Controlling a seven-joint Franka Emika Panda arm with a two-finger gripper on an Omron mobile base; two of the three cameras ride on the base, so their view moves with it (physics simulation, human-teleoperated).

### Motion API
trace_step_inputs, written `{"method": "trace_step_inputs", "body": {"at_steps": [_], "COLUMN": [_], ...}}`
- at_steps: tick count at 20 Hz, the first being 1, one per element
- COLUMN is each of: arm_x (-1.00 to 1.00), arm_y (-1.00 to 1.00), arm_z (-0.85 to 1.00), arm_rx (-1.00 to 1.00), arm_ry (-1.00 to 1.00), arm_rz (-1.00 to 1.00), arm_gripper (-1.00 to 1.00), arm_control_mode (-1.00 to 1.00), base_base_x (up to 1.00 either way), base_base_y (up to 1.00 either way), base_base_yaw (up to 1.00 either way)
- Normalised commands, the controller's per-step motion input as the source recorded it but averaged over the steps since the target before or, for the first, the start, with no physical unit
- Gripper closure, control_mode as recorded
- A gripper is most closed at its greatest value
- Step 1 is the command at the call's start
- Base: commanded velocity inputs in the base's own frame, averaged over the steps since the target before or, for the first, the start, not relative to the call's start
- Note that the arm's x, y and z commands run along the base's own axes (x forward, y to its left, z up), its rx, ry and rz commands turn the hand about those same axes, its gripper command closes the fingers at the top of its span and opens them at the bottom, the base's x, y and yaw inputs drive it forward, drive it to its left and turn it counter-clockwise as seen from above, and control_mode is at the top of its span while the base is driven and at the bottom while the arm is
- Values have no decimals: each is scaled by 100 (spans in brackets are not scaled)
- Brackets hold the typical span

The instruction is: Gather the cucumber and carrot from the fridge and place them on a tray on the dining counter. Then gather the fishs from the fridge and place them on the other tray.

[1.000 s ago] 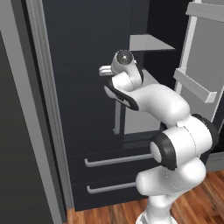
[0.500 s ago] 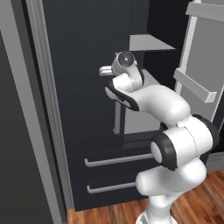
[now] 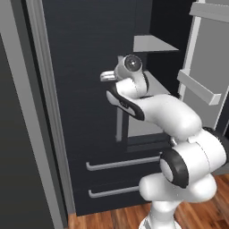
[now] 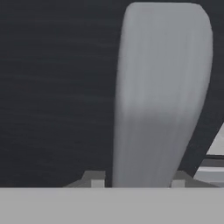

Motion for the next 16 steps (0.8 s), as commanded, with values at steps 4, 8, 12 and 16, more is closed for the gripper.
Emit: {"method": "trace_step_inputs", "body": {"at_steps": [4, 8, 12, 16], "arm_x": [-71, -78, -77, -70], "arm_y": [52, 54, 56, 59], "arm_z": [0, 0, 0, 0], "arm_rx": [0, 0, 0, 0], "arm_ry": [0, 0, 0, 0], "arm_rz": [10, 10, 11, 11], "arm_gripper": [100, 100, 100, 100], "arm_control_mode": [-100, -100, -100, -100], "base_base_x": [0, 0, 0, 0], "base_base_y": [0, 0, 0, 0], "base_base_yaw": [0, 0, 0, 0]}}
